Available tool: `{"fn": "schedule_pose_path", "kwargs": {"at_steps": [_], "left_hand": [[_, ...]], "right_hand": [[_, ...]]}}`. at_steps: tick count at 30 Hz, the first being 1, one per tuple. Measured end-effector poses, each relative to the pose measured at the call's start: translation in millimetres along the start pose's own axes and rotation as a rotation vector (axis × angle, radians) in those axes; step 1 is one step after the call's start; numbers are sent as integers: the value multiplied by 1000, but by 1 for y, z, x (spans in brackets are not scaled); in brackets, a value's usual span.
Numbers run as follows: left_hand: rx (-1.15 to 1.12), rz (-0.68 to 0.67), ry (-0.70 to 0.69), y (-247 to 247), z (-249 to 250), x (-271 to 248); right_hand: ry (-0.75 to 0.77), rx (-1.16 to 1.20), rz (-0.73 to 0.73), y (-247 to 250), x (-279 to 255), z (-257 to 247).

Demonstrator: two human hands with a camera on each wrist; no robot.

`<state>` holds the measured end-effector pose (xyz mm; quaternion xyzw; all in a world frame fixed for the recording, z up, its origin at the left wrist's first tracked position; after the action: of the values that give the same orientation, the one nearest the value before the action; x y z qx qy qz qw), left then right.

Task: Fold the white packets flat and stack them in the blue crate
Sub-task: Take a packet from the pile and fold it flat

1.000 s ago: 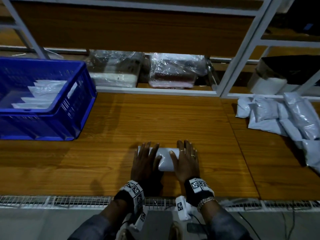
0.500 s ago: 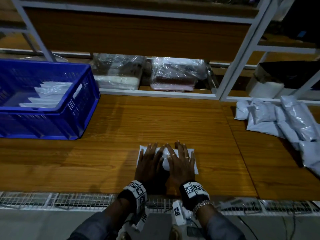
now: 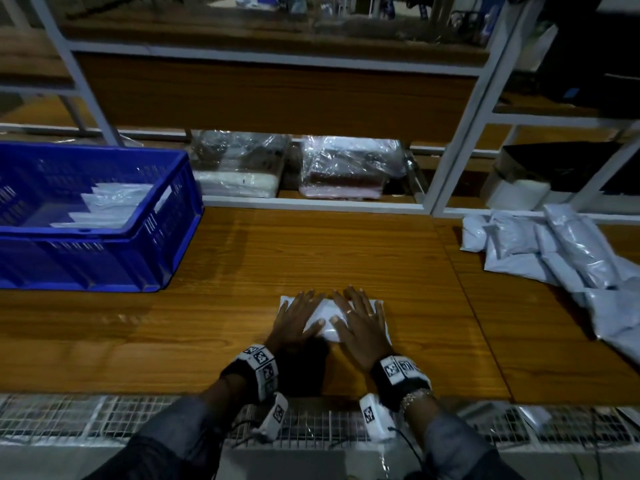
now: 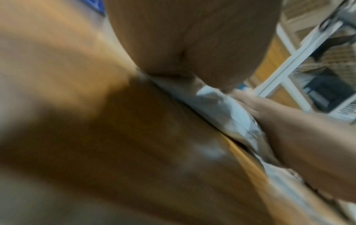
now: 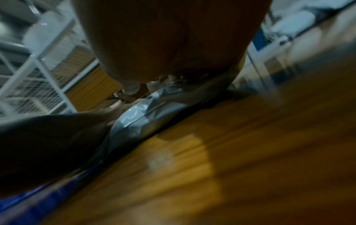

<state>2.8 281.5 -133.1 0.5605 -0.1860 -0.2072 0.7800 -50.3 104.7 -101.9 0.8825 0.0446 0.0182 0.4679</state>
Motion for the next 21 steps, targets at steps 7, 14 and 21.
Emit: {"fn": "schedule_pose_path", "kwargs": {"at_steps": [7,14,21], "left_hand": [[73,-105,-153,-4,-27,-16],[-143,4,-87,56,-22,-7],[-408,-106,347,80,-44,9]], "right_hand": [[154,-107,-167,13,-13,11],[-25,11,-165,55,15,2],[-133,217,-145,93,51,21]]}}
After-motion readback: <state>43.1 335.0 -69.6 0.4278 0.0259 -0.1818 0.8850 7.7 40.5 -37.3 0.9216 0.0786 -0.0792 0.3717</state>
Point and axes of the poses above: each hand's wrist, its own x-axis towards the middle knuckle, its own y-axis out of the back of the hand, z = x × y, the point moved 4 cm from there along x, towards the middle knuckle, and after that the axes turned 8 degrees about x, right-handed, at the moved point
